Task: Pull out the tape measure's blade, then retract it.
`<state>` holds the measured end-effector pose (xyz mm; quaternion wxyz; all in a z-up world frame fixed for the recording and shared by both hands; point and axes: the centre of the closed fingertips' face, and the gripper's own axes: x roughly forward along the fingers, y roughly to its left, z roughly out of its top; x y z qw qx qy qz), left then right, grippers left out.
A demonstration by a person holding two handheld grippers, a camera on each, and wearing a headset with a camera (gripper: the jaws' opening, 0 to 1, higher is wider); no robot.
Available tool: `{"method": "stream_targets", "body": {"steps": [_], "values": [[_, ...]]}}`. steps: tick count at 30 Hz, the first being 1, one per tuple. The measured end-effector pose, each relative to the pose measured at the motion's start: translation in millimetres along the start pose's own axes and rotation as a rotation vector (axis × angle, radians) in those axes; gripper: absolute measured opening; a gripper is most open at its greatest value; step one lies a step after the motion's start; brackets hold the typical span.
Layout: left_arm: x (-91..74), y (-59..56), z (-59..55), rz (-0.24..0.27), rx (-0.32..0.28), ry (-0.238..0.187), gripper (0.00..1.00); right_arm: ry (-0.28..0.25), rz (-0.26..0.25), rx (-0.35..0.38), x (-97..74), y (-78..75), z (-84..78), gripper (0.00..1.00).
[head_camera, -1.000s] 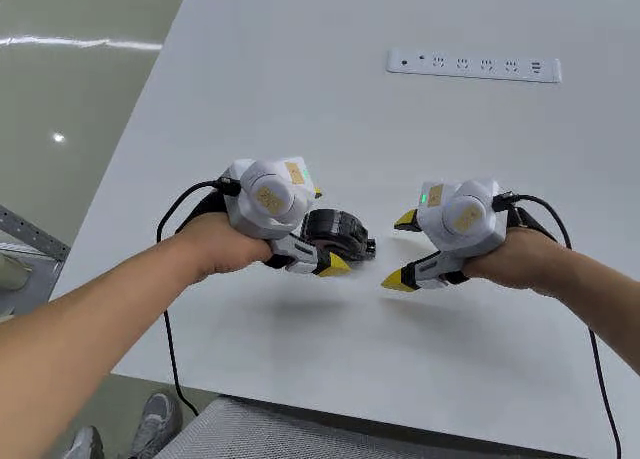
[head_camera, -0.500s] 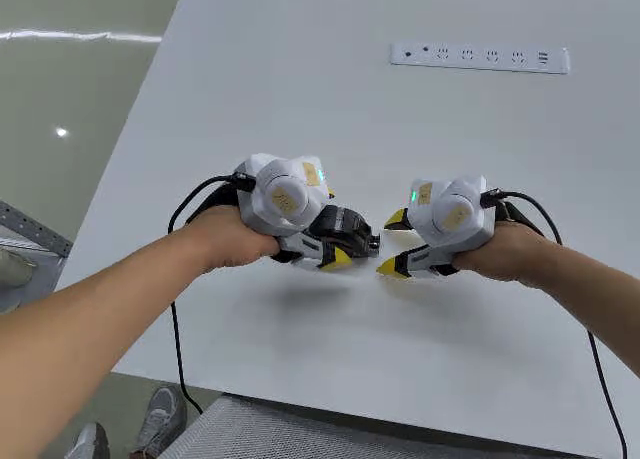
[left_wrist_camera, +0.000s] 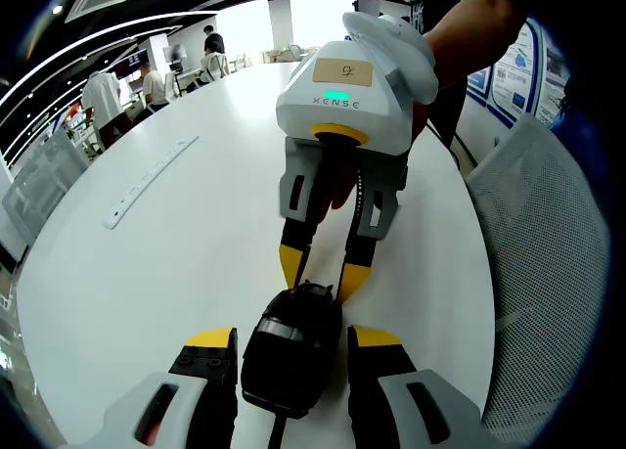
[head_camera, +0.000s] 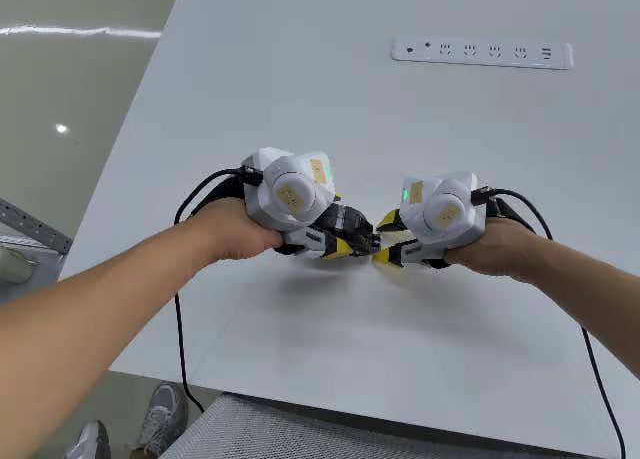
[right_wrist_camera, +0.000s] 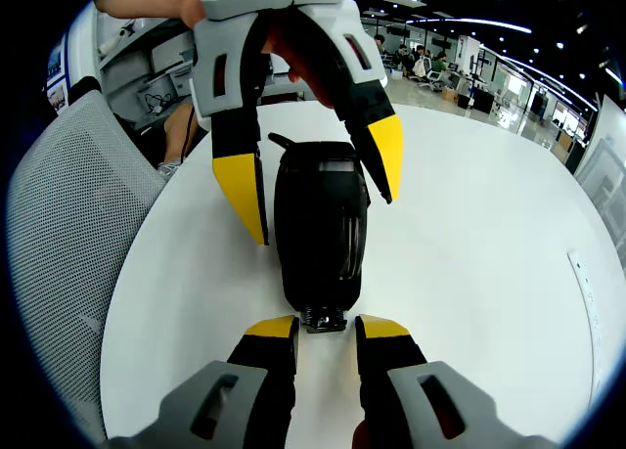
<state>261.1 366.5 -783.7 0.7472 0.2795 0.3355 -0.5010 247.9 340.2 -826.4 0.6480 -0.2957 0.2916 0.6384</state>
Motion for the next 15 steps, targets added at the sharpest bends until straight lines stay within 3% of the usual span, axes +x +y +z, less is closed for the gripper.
{"method": "stream_targets", "body": {"steps": [15], "values": [[-1.3,-3.1,2.2,-0.011,0.044,0.027,0.34,-0.008,0.014,0.002,2.6,1.2,1.3,0.13]]}}
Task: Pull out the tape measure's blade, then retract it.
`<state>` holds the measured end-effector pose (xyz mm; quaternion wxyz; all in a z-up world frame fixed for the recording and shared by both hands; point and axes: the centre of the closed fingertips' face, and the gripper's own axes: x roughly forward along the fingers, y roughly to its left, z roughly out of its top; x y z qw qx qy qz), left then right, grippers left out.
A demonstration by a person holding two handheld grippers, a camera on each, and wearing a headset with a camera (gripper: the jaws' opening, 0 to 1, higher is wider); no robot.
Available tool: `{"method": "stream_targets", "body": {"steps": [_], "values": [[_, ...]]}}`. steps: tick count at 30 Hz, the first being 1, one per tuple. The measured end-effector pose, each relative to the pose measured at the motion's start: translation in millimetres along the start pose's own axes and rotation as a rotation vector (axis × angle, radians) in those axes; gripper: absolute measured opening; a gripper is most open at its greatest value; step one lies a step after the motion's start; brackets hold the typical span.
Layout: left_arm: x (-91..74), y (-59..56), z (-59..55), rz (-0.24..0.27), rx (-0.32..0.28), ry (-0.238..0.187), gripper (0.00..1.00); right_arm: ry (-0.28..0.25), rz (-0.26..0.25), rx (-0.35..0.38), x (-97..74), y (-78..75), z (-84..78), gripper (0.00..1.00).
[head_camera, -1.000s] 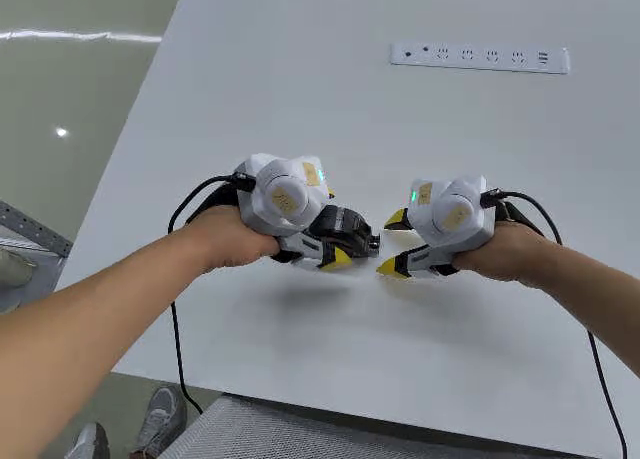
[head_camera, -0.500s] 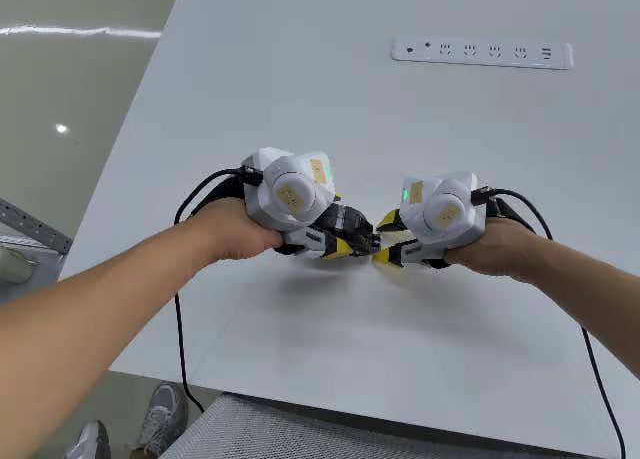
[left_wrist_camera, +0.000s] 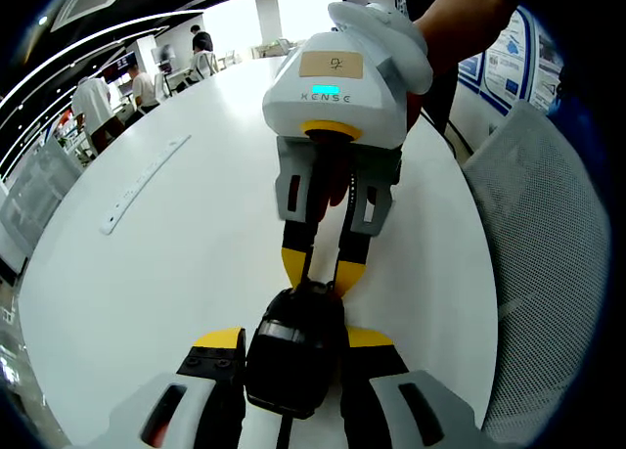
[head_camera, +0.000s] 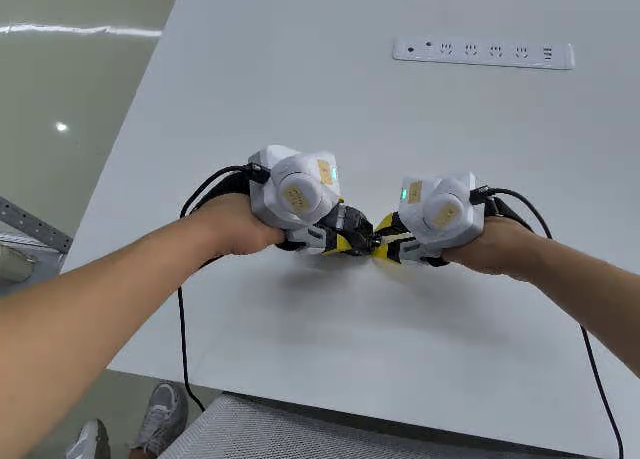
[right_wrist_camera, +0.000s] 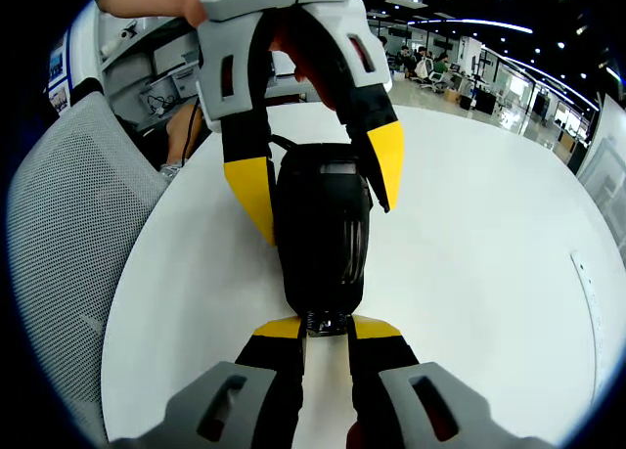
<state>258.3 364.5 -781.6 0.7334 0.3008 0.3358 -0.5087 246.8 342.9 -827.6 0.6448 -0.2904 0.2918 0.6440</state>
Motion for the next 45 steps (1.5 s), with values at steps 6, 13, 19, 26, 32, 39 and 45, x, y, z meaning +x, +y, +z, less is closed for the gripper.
{"method": "stream_targets", "body": {"steps": [6,13,19,26,32,39,45], "values": [[0.0,-1.0,0.0,-0.019,0.037,0.015,0.32,-0.002,0.000,0.002,0.0,-0.4,-0.3,0.13],[-0.3,-1.8,0.3,-0.034,0.066,0.024,0.31,-0.010,0.003,-0.018,-0.7,-0.7,-0.3,0.11],[0.0,-1.6,-0.3,-0.040,0.077,0.041,0.30,-0.020,0.006,-0.009,-2.0,-1.6,-0.7,0.11],[0.8,-0.9,-1.4,-0.041,0.086,0.051,0.30,-0.015,0.010,-0.023,-4.4,-1.3,-3.2,0.10],[-1.7,-2.7,0.4,-0.037,0.081,0.051,0.30,-0.003,0.009,-0.024,-14.5,-3.3,-14.0,0.10],[-6.0,-6.4,4.0,-0.041,0.082,0.054,0.29,0.012,0.004,-0.020,-25.3,-3.7,-26.1,0.10],[-8.2,-7.3,5.1,-0.045,0.081,0.058,0.29,0.014,0.000,-0.012,-32.6,-2.7,-28.9,0.10]]}}
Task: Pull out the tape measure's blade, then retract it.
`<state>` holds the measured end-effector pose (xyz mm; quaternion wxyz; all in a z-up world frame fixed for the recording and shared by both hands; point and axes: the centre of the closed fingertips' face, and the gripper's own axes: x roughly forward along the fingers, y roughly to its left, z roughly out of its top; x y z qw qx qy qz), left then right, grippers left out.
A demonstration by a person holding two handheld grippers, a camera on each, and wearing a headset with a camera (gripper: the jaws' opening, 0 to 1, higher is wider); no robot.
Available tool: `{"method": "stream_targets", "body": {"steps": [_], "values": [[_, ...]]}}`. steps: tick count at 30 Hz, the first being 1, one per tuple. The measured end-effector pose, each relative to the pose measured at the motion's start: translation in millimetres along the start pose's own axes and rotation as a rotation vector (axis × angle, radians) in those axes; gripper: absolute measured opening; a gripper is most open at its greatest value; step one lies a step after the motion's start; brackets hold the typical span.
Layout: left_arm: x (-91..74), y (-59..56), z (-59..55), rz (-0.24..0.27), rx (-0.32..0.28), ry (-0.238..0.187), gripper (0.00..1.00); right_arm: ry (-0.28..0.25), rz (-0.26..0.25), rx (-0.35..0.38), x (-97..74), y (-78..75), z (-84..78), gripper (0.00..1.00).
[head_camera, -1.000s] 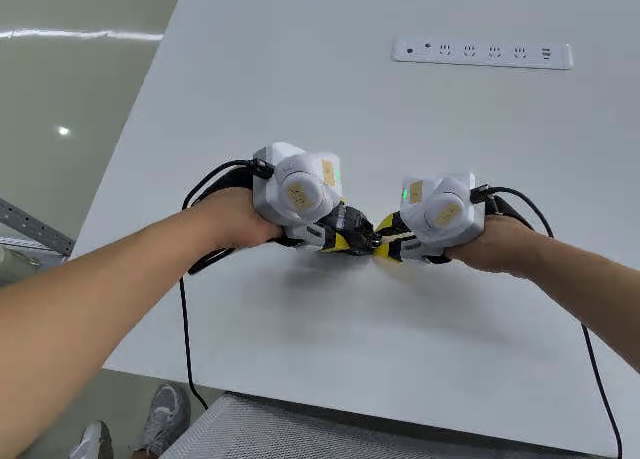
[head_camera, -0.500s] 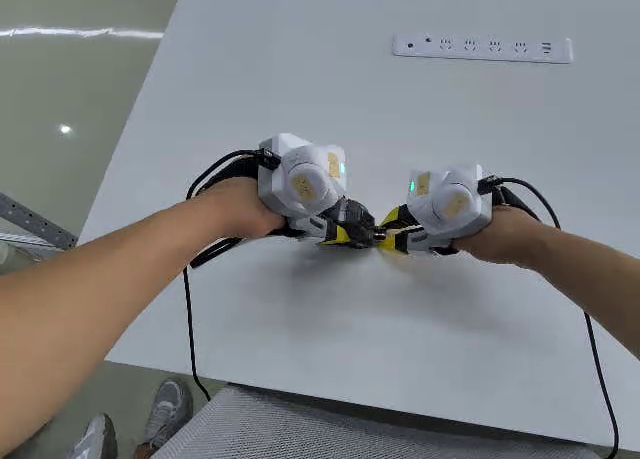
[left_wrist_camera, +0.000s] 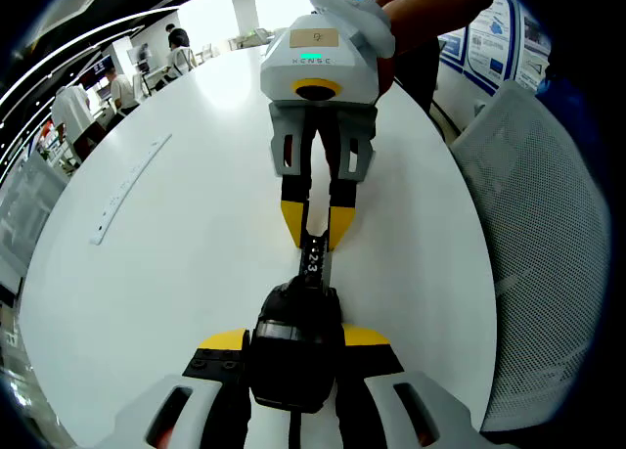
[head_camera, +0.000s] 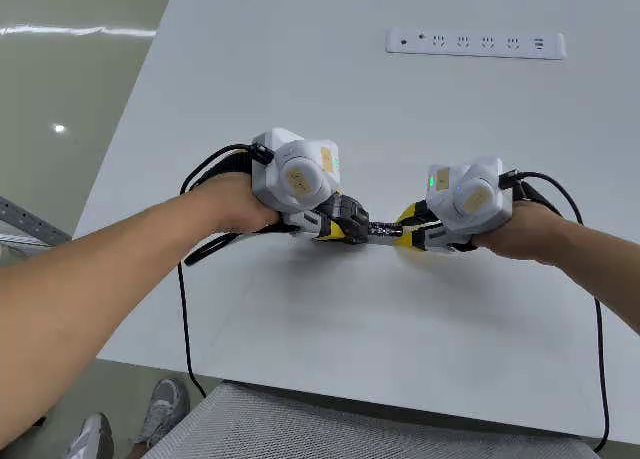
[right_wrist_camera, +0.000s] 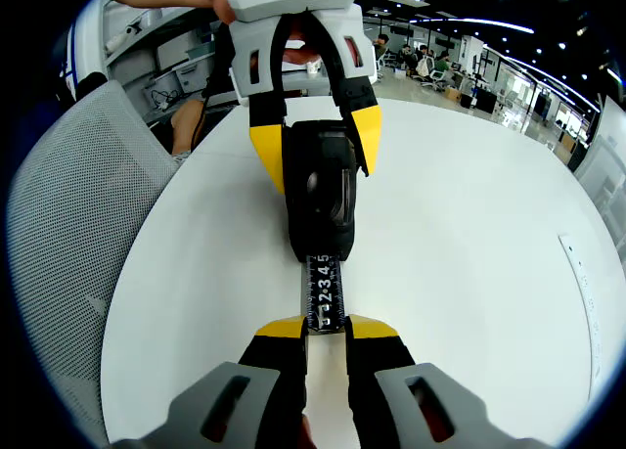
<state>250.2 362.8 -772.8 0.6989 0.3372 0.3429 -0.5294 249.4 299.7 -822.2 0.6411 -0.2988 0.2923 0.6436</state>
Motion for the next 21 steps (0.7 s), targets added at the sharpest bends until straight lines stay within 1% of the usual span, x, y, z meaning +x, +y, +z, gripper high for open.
{"method": "stream_targets", "body": {"steps": [12,21], "values": [[-0.1,0.1,1.1,-0.002,0.005,0.008,0.29,0.015,-0.001,0.023,-18.8,1.3,-17.6,0.10],[1.0,0.9,0.8,-0.006,0.010,0.014,0.29,0.025,-0.003,0.037,-30.0,-1.7,-30.6,0.10]]}}
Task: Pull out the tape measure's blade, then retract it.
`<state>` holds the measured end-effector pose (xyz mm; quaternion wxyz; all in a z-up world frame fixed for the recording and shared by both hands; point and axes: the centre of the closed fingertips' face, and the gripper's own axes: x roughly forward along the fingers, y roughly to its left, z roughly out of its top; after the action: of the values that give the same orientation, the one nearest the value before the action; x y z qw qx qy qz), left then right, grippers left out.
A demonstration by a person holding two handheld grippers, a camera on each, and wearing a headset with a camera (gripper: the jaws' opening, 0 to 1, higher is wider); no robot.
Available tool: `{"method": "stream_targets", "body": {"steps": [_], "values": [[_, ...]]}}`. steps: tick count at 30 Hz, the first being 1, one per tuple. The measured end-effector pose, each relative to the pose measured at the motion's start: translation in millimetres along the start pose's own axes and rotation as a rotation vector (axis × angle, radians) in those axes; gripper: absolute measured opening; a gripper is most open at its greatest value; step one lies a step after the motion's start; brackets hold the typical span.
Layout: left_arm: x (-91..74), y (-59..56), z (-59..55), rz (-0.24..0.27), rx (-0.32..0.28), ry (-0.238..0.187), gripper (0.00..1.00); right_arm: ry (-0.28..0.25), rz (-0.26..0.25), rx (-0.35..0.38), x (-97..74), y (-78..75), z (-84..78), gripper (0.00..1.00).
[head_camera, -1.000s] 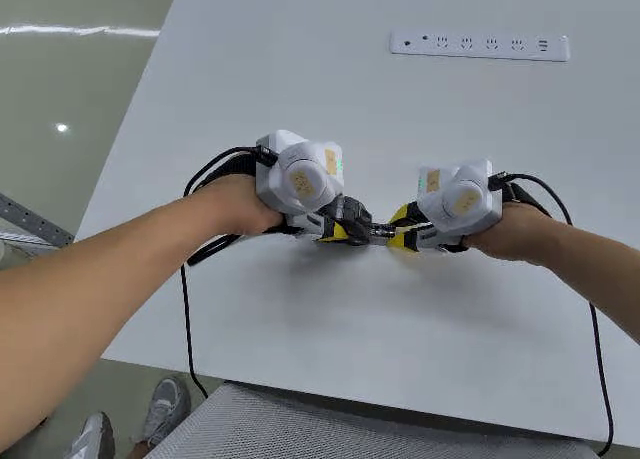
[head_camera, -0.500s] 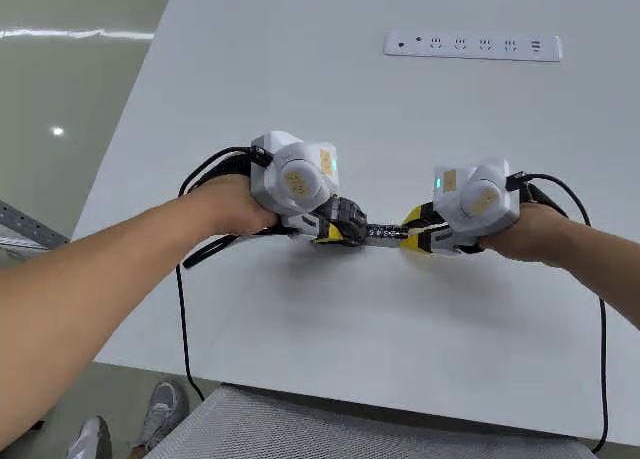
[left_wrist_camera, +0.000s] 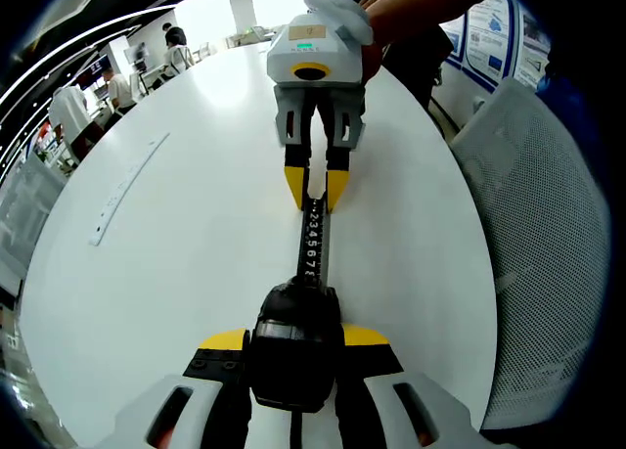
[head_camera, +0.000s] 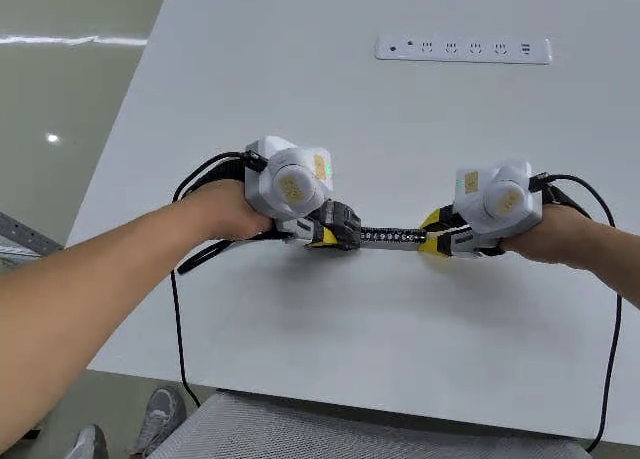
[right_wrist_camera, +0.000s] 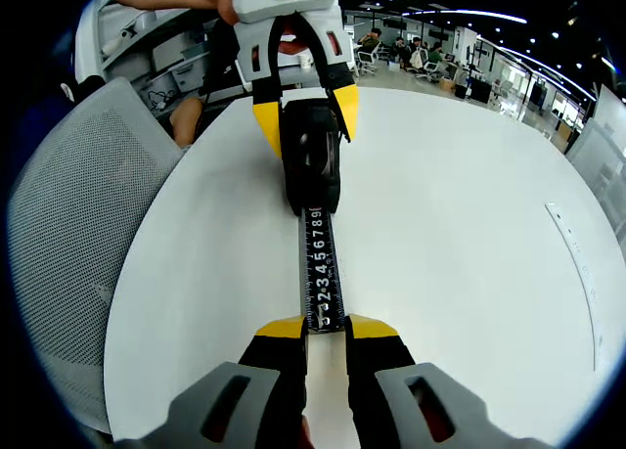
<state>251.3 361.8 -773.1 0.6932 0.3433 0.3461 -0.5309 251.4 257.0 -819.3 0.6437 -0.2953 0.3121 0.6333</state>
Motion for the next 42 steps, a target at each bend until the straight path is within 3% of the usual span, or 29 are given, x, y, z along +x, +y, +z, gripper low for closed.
{"method": "stream_targets", "body": {"steps": [18,42], "values": [[7.3,4.4,-4.9,-0.007,0.005,0.005,0.29,0.023,-0.013,0.026,-23.4,-8.0,-27.2,0.10],[5.6,2.1,-3.4,-0.009,0.009,0.013,0.28,0.055,-0.025,0.041,-45.6,-11.6,-58.2,0.10]]}}
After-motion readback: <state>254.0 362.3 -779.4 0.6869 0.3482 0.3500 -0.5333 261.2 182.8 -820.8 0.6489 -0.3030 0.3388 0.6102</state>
